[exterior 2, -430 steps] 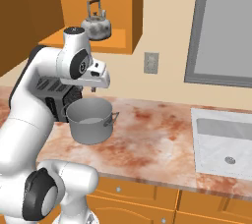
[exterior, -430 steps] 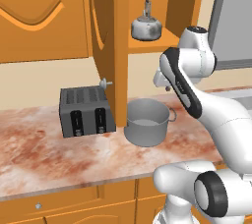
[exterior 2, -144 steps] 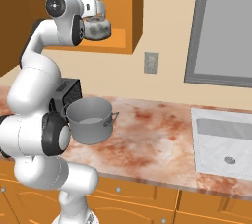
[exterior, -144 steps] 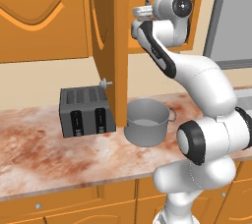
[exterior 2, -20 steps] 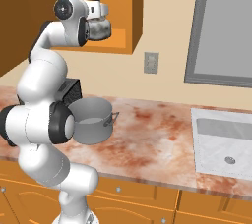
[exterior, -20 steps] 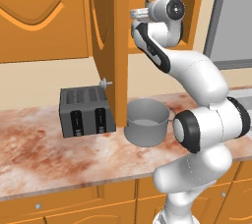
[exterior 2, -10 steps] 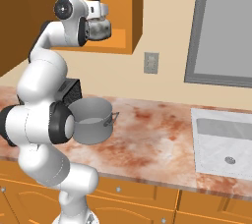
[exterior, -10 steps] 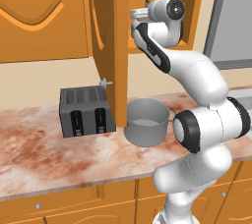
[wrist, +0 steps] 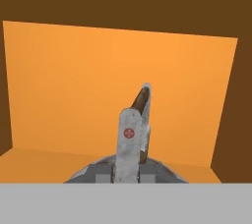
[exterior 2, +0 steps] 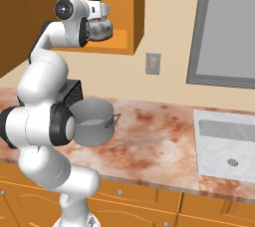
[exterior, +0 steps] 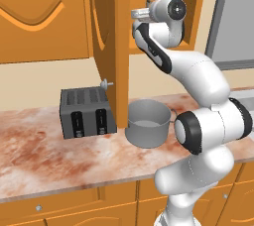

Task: Pick the kettle from the cabinet and place it on a stove burner. Then pick the pot from the counter and place it on another stove burner. Finally, turn both burners on.

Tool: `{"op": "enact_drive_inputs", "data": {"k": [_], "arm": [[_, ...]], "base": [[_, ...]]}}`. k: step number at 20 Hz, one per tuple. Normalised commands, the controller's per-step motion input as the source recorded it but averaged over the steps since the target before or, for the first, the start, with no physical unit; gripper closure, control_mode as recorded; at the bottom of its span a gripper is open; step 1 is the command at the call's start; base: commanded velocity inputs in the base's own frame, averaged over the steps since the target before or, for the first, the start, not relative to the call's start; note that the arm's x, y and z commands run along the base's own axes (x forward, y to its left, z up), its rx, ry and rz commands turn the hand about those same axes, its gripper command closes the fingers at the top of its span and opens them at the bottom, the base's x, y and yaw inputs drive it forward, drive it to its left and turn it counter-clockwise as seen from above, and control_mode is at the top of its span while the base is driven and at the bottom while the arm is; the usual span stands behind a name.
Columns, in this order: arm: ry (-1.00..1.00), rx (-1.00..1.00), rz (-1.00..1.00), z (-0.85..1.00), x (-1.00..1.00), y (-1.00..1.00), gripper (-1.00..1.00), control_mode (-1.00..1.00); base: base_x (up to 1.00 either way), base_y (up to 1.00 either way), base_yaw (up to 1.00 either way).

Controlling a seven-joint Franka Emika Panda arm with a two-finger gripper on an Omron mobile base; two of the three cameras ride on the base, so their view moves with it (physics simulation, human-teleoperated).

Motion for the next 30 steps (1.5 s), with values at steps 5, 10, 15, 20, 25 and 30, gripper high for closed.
{"op": "enact_drive_inputs", "data": {"k": [5,10,15,20,25,30], "arm": [[0.00,0.00,0.00,0.00,0.00,0.00,1.00,-1.00],[0.00,0.00,0.00,0.00,0.00,0.00,1.00,-1.00],[0.00,0.00,0.00,0.00,0.00,0.00,1.00,-1.00],[0.00,0.00,0.00,0.00,0.00,0.00,1.00,-1.00],[0.00,0.00,0.00,0.00,0.00,0.00,1.00,-1.00],[0.00,0.00,0.00,0.00,-0.04,0.00,1.00,-1.00]], "base": [[0.00,0.00,0.00],[0.00,0.00,0.00],[0.00,0.00,0.00],[0.00,0.00,0.00],[0.00,0.00,0.00],[0.00,0.00,0.00]]}}
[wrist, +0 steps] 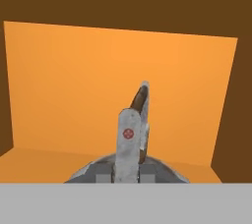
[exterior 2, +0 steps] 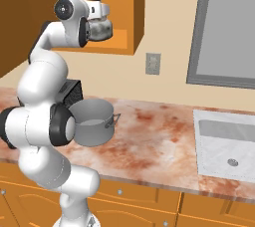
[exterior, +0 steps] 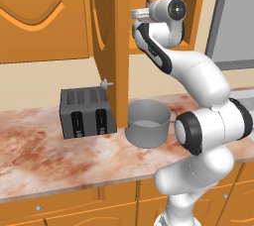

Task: Pick the kettle from the cabinet and place it on a stove burner. Then pick the pot from the counter and place it on another stove burner. Finally, turn both burners on.

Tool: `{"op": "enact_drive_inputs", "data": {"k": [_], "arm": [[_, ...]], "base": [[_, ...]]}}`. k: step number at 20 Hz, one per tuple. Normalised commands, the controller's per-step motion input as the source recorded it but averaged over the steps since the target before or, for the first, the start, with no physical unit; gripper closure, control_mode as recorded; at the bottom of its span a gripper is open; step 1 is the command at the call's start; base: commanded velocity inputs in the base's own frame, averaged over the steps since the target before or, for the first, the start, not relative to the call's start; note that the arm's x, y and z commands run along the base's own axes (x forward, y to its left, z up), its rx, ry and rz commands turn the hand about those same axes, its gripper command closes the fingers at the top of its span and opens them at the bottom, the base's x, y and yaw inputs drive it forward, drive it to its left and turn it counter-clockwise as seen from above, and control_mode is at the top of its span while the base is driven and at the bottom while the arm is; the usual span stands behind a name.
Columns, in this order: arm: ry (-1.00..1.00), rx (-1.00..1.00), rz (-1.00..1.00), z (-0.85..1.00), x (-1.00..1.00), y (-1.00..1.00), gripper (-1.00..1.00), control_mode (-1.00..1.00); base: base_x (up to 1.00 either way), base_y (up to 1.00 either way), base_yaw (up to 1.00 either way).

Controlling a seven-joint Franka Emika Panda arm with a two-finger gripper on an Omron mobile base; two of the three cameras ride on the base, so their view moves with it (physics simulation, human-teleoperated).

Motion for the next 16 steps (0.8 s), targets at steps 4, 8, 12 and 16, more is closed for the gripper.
{"op": "enact_drive_inputs", "data": {"k": [4,8,12,16], "arm": [[-0.03,0.00,0.00,0.00,-0.16,0.00,1.00,-1.00],[-0.14,-0.01,0.00,0.00,-0.32,0.06,1.00,-1.00],[-0.11,-0.01,0.00,0.00,-0.14,0.09,1.00,-1.00],[-0.01,-0.01,0.00,0.00,-0.08,0.02,1.00,-1.00]], "base": [[0.00,0.00,0.00],[0.00,0.00,0.00],[0.00,0.00,0.00],[0.00,0.00,0.00]]}}
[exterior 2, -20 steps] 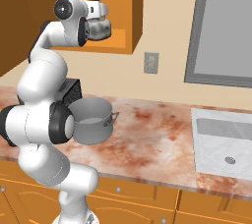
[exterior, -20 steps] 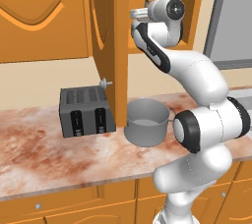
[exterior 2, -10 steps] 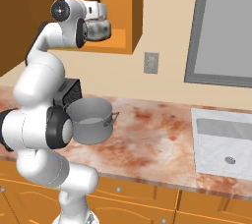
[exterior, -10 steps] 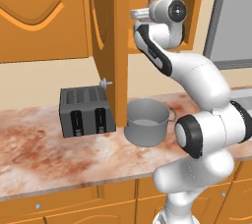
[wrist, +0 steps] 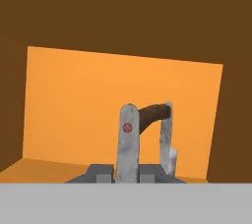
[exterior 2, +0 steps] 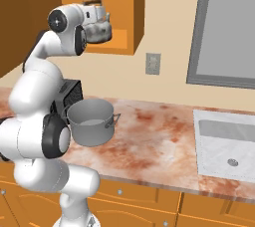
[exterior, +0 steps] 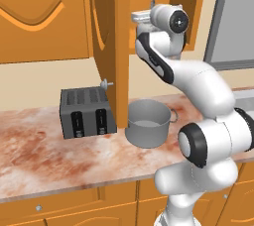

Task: Pick the kettle from the cabinet and place it on a stove burner. Then pick the pot from the counter and place it on another stove burner. Finally, turn both burners on.

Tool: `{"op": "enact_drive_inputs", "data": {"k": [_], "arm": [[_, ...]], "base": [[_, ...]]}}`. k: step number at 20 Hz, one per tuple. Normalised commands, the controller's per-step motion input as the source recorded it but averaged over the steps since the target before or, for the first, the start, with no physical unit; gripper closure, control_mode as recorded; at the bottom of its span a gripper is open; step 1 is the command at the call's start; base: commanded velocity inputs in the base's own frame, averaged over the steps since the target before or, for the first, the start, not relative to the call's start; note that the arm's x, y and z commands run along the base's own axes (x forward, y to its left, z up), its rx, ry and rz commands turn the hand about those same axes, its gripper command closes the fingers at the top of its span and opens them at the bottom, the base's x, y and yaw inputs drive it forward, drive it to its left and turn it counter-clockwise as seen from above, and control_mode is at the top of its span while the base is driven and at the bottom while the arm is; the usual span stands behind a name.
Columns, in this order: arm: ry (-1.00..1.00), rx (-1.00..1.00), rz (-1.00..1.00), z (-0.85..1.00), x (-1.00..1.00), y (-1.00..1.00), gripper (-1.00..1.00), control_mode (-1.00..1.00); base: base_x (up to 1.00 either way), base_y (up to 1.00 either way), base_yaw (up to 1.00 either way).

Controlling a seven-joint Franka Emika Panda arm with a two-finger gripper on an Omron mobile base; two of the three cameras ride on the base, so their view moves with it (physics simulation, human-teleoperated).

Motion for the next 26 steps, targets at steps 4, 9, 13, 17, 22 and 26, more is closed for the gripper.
{"op": "enact_drive_inputs", "data": {"k": [4,9,13,17,22,26], "arm": [[0.00,0.00,0.00,0.01,-0.25,0.00,1.00,-1.00],[0.01,0.00,0.00,0.05,-0.23,0.00,1.00,-1.00],[0.06,0.00,0.01,0.05,-0.21,0.00,1.00,-1.00],[0.09,0.00,0.01,0.05,-0.23,0.00,1.00,-1.00],[0.10,0.00,0.01,0.06,-0.23,0.00,1.00,-1.00],[0.07,0.00,0.01,0.00,-0.26,0.00,1.00,-1.00]], "base": [[0.00,0.00,0.00],[0.00,0.00,0.00],[0.00,0.00,0.00],[0.00,0.00,0.00],[0.00,0.00,0.00],[0.00,0.00,0.00]]}}
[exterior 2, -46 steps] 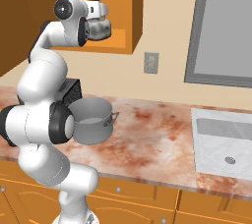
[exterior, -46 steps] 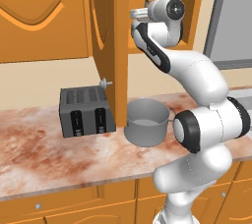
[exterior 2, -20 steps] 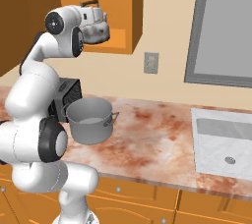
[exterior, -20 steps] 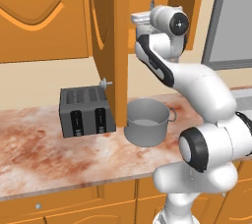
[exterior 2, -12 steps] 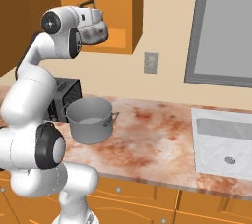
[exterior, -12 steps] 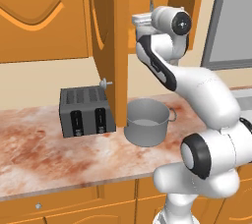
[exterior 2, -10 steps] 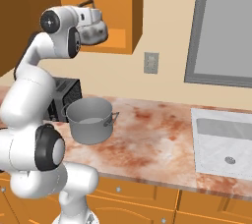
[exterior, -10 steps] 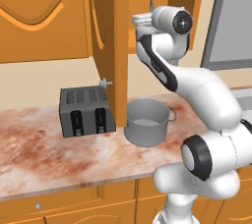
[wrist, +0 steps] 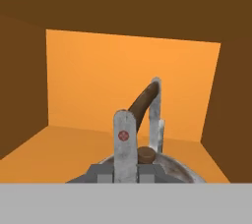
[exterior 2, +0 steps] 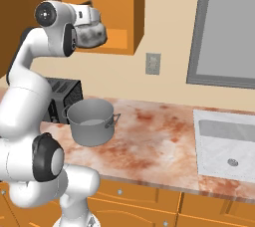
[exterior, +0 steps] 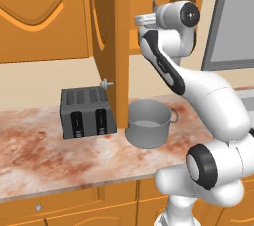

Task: Pick the kettle from the cabinet and place it on a stove burner. Then pick the pot from the counter and place it on another stove burner. Finally, turn both burners on.

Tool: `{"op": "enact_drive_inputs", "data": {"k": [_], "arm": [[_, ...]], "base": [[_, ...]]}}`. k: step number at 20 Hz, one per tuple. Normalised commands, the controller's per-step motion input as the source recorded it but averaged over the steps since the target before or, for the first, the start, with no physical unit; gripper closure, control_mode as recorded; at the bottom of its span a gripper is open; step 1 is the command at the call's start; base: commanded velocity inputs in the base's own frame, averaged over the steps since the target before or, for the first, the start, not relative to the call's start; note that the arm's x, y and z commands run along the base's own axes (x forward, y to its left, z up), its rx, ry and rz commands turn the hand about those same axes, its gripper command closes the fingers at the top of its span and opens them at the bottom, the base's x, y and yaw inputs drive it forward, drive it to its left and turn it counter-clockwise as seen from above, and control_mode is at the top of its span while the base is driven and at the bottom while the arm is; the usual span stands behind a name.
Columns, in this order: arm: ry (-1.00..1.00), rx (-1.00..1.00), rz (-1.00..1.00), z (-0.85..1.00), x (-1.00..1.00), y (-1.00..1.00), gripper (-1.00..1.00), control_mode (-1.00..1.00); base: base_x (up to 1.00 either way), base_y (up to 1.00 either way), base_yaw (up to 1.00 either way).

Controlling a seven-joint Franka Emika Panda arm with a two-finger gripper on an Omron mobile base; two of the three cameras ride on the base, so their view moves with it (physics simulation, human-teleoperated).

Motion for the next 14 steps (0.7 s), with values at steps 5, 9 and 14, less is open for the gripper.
{"op": "enact_drive_inputs", "data": {"k": [5,9,14], "arm": [[0.05,0.00,0.00,0.01,-0.30,0.00,1.00,-1.00],[0.04,0.00,0.00,0.01,-0.33,0.00,1.00,-1.00],[0.01,0.00,0.00,0.00,-0.34,0.00,1.00,-1.00]], "base": [[0.00,0.00,0.00],[0.00,0.00,0.00],[0.00,0.00,0.00]]}}
